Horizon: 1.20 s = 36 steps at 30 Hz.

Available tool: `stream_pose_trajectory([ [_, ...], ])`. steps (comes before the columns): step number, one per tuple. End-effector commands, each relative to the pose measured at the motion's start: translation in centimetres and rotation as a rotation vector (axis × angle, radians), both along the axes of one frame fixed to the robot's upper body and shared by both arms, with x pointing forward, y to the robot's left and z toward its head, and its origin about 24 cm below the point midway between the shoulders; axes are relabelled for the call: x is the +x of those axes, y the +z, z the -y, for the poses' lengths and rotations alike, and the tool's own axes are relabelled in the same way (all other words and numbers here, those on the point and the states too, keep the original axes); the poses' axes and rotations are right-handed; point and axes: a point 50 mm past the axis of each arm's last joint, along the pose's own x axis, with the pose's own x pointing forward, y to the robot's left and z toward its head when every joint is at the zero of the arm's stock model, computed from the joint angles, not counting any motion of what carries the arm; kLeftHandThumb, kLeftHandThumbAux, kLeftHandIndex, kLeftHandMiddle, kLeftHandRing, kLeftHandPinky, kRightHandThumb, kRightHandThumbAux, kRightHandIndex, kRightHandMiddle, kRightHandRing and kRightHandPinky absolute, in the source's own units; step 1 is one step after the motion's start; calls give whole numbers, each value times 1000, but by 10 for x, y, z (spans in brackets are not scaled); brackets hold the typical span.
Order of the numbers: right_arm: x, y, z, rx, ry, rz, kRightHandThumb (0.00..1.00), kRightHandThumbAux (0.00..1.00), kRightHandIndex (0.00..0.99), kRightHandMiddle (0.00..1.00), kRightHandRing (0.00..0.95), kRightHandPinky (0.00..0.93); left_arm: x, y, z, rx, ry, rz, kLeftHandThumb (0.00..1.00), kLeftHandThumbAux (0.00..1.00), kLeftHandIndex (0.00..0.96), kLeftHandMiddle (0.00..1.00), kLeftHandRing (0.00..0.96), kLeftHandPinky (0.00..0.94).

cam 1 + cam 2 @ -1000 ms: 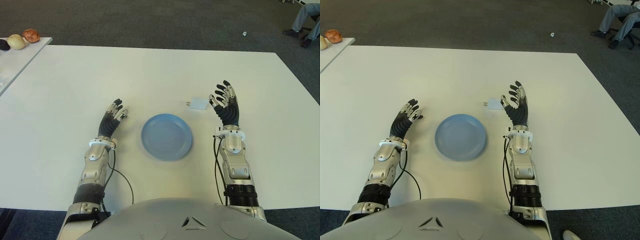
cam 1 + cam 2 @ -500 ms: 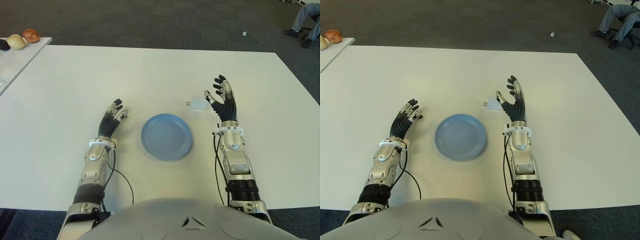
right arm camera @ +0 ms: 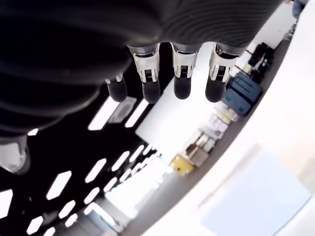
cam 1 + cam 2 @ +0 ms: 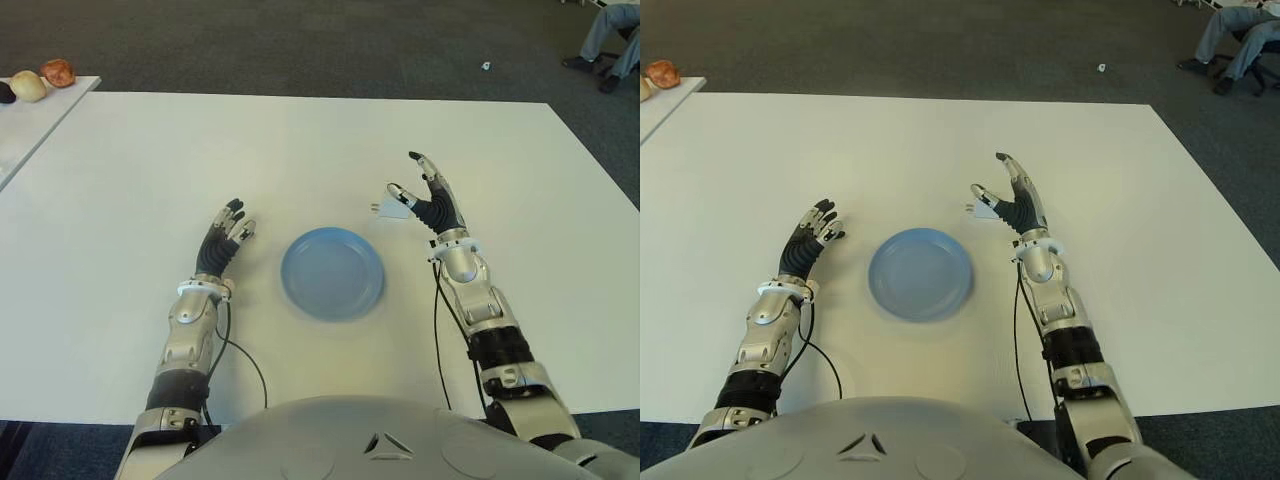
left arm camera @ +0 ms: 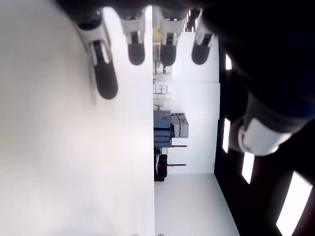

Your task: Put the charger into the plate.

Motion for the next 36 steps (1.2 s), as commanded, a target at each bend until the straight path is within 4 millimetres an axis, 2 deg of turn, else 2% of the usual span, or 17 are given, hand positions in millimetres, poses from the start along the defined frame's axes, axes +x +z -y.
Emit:
stream_pose_trajectory([
  [1,13,-8,5,-136,44,-40,347,316,0,0,0,0,-16,-19,4,-6,-4,-109,0,571,15,69,41,36],
  [12,20,-19,8,-352,121,-86,337,288,0,0,0,0,-21,-19,3,-20,-5,-103,0,563,18,73,43,32],
  [36,26,-24,8,-455,208,-87,328,293,0,0,0,0,-25,-18,4,-23,-18,-86,0,567,20,80,48,28],
])
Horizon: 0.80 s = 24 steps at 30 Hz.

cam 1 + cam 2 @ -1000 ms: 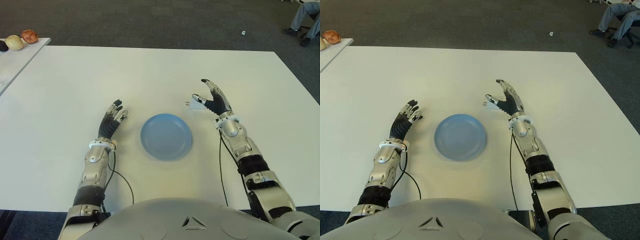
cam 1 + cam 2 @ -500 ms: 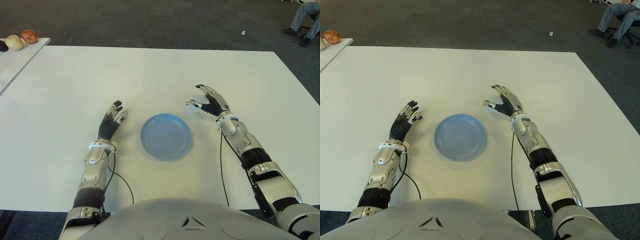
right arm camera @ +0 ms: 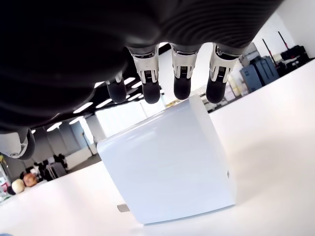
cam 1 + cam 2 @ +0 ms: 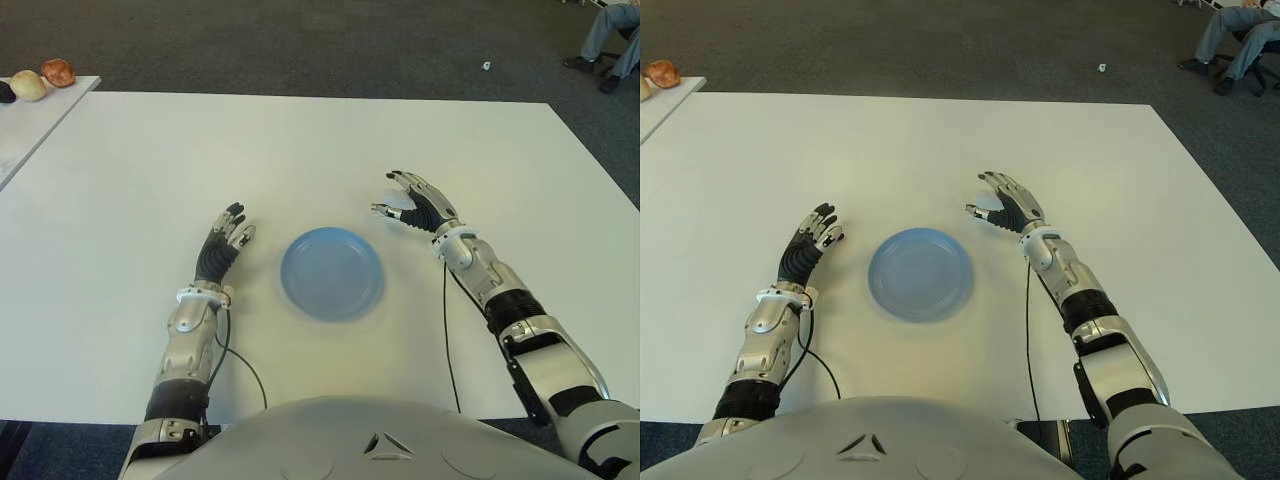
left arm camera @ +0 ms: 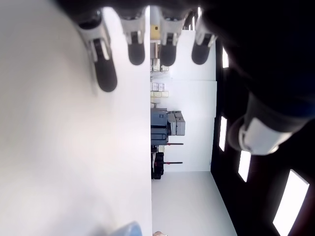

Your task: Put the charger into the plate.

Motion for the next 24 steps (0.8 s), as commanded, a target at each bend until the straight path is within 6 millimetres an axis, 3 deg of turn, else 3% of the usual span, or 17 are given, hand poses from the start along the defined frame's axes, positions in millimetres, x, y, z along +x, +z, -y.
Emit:
stream_pose_trajectory([
  [1,1,-1,1,-39,24,-4,329,292,0,0,0,0,-13,-17,3,-16,-14,-100,0,566,21,81,48,28],
  [24,9,1,3,-110,81,-4,335,303,0,0,0,0,-17,-16,2,-28,-41,-98,0,536,28,78,40,16],
])
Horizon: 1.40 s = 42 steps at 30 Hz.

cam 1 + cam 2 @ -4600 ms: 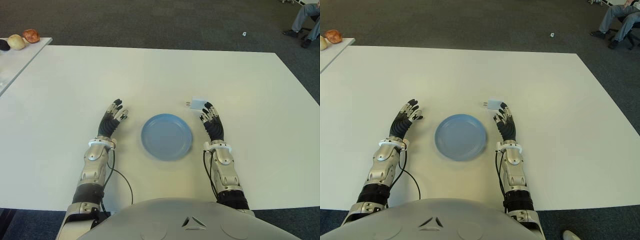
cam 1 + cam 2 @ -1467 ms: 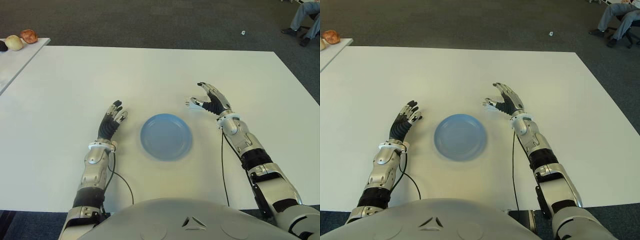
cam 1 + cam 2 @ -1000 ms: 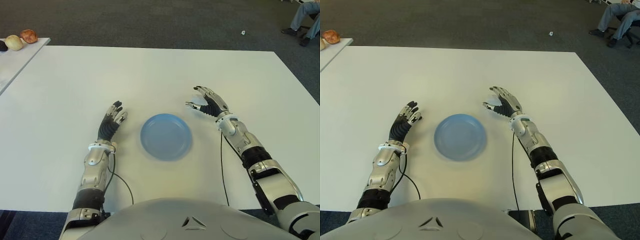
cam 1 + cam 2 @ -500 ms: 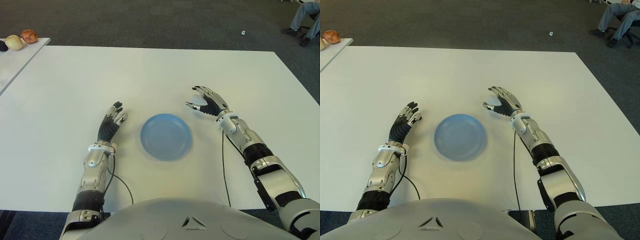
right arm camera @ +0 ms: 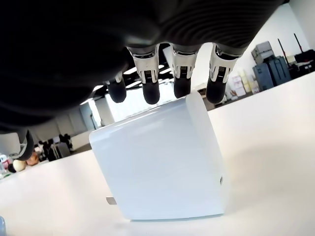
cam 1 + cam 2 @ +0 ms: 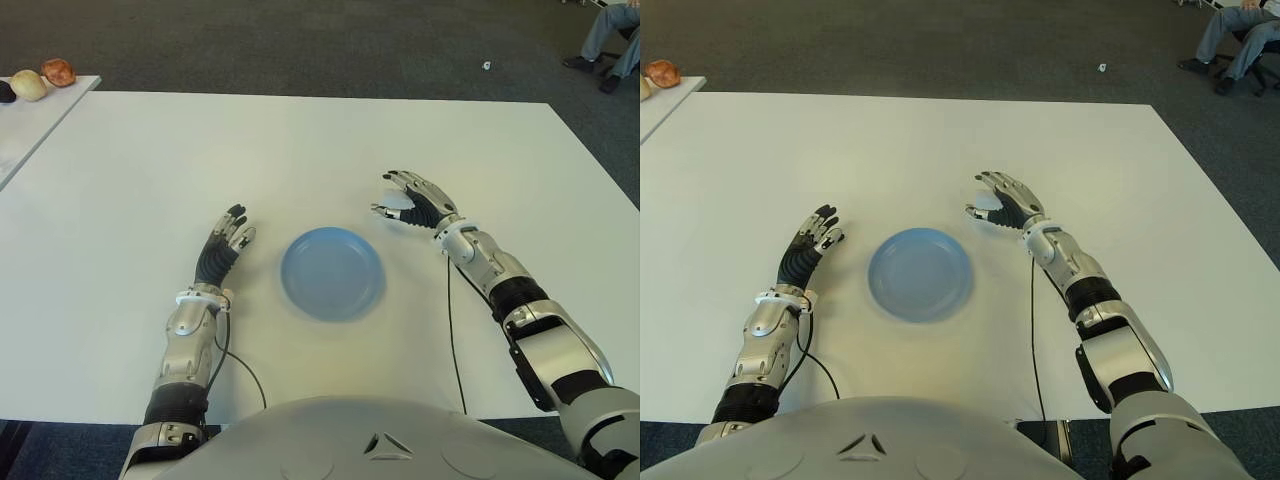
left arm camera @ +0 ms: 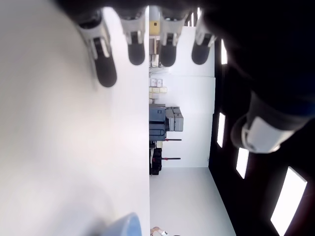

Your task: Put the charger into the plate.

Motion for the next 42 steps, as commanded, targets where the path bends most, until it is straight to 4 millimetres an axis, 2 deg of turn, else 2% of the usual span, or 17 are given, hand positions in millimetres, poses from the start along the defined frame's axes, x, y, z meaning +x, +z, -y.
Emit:
stream_pose_trajectory([
  [1,0,-1,1,-25,17,-4,336,308,0,0,0,0,-13,-16,2,-14,-19,-107,0,535,29,78,41,15],
  [22,2,-3,5,-48,10,-43,348,365,9,0,0,6,-13,-15,-3,-20,-20,-110,0,524,42,83,39,4],
  [42,3,-4,6,-74,6,-111,560,301,0,0,0,93,-12,-14,-7,-21,-14,-89,0,528,56,83,48,32],
])
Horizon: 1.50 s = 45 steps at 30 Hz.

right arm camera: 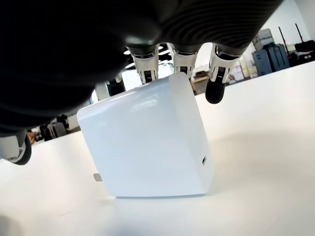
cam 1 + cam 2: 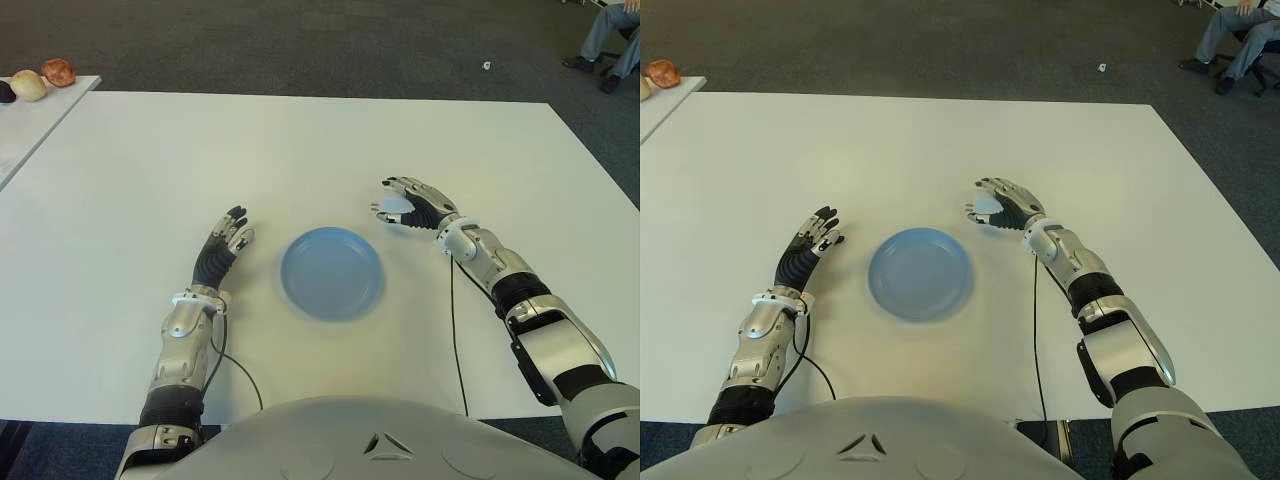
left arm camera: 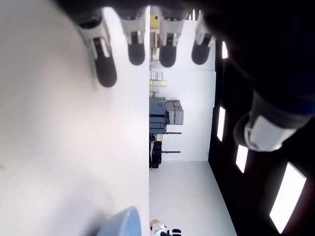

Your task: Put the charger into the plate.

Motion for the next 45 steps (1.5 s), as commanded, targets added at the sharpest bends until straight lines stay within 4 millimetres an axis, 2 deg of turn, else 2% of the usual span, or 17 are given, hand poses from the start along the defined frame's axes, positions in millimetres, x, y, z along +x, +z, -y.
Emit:
stream_pose_trajectory([
  [1,1,0,2,-15,-14,-34,564,301,0,0,0,97,-12,-16,-2,-13,4,-97,0,529,57,83,48,33],
  [7,2,-1,2,-14,-31,-65,622,306,0,0,24,147,-12,-15,-4,-12,5,-91,0,537,66,86,52,38],
  [12,2,-4,2,-12,-40,-83,734,325,28,67,126,211,-12,-13,-5,-13,-1,-83,0,541,75,86,53,41],
  [17,1,-6,3,-14,-44,-83,803,338,55,124,191,247,-13,-11,-6,-16,-7,-74,0,540,82,85,51,43],
  [20,0,-8,3,-20,-46,-72,854,352,104,184,269,333,-12,-9,-7,-18,-10,-66,0,536,92,92,56,47],
  [25,-1,-10,4,-44,-37,-26,902,363,176,258,362,425,-13,-7,-7,-21,-14,-58,0,530,104,103,61,48],
  [27,-1,-10,4,-63,-38,-4,947,369,237,304,457,509,-12,-5,-7,-21,-16,-55,0,522,117,111,65,43],
  [29,-1,-12,5,-87,-44,12,966,371,293,364,514,549,-12,-4,-7,-22,-17,-53,0,518,124,118,68,41],
  [30,-1,-12,5,-97,-47,18,968,455,326,410,562,598,-12,-4,-7,-22,-17,-53,0,516,129,122,70,41],
  [32,-1,-13,6,-115,-53,26,969,528,361,451,618,657,-12,-4,-7,-23,-17,-53,0,514,134,127,72,40],
  [36,-1,-14,7,-199,-66,71,971,588,434,489,715,762,-12,-2,-8,-24,-15,-49,0,513,144,135,77,44],
  [40,-2,-16,5,-260,-74,95,974,601,508,499,759,794,-12,1,-8,-25,-14,-42,0,514,146,138,78,43],
  [42,-3,-17,5,-272,-85,95,978,608,623,500,788,815,-13,2,-8,-26,-14,-38,0,511,144,138,78,45],
  [45,-5,-18,3,-271,-102,91,978,613,705,500,813,841,-13,3,-8,-25,-14,-33,0,506,143,138,78,42],
])
